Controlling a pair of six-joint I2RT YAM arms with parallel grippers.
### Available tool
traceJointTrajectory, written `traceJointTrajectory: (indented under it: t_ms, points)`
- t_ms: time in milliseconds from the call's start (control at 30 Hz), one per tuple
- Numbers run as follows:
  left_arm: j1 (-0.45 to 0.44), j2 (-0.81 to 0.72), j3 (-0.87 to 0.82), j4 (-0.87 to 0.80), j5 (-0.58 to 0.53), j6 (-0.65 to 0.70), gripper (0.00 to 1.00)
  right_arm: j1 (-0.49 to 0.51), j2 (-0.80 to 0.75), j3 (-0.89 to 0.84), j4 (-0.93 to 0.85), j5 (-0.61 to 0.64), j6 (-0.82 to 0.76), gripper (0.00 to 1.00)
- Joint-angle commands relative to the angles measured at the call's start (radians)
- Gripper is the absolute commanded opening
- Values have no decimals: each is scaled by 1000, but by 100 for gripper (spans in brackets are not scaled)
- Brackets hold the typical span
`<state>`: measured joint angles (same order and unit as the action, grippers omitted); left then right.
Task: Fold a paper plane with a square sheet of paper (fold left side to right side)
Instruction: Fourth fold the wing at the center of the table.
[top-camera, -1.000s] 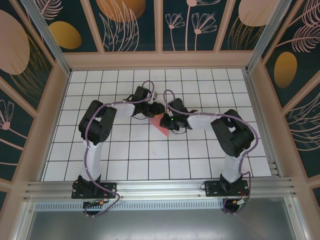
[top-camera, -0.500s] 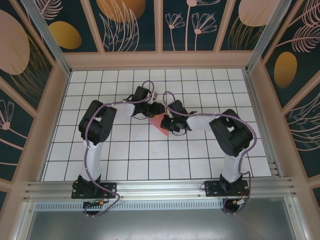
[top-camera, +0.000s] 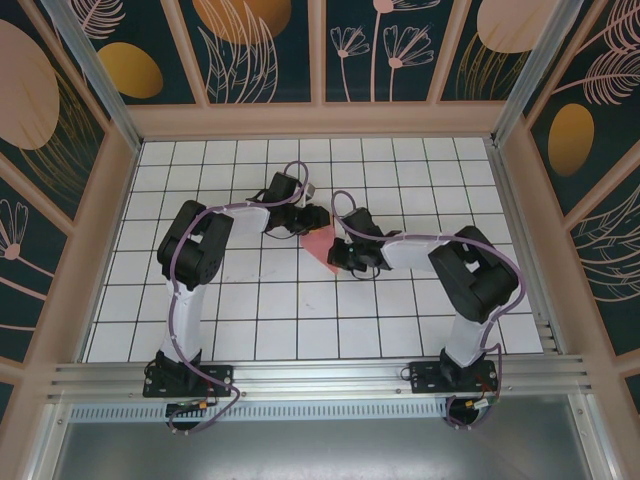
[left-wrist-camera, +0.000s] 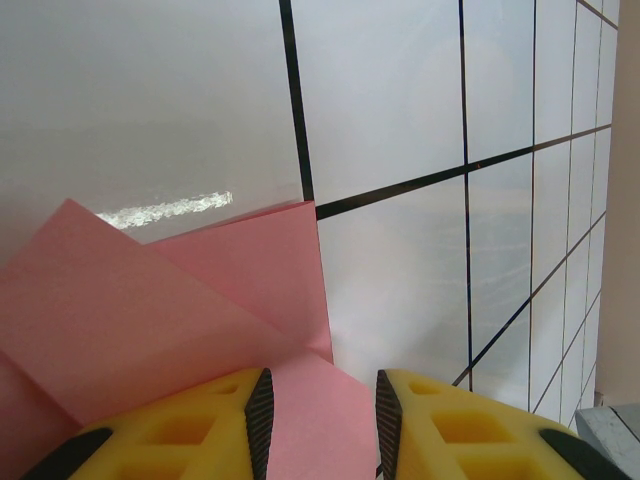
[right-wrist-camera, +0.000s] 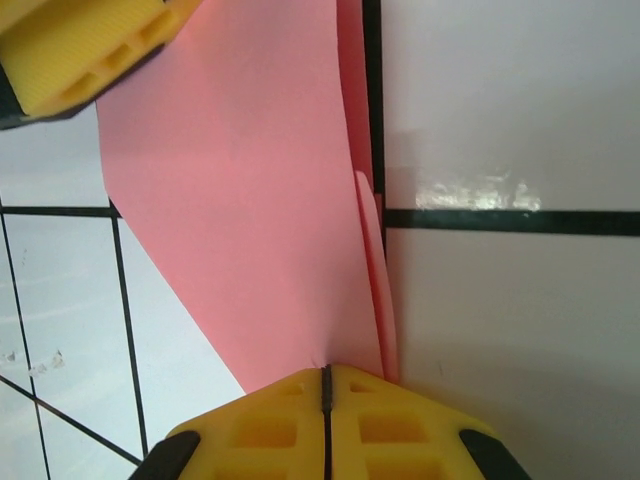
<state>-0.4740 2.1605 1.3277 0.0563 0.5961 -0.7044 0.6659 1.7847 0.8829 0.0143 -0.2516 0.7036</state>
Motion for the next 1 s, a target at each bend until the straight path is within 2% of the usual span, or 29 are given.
traceJointTrajectory:
  t_ms: [0, 200, 533, 800, 967]
  points:
    - [25, 32, -25, -63, -98, 26, 37, 12, -16, -50, -180, 2, -38, 9]
    - [26, 31, -26, -62, -99, 26, 37, 12, -54, -55, -194, -14, -62, 9]
    - [26, 22, -31, -58, -90, 23, 37, 9, -198, 25, -150, 31, -93, 10]
    - [26, 21, -31, -54, -86, 20, 37, 18, -31, 85, 34, 46, -78, 9]
    - [26, 17, -32, -55, -84, 20, 37, 18, 64, 147, 82, 75, -78, 9]
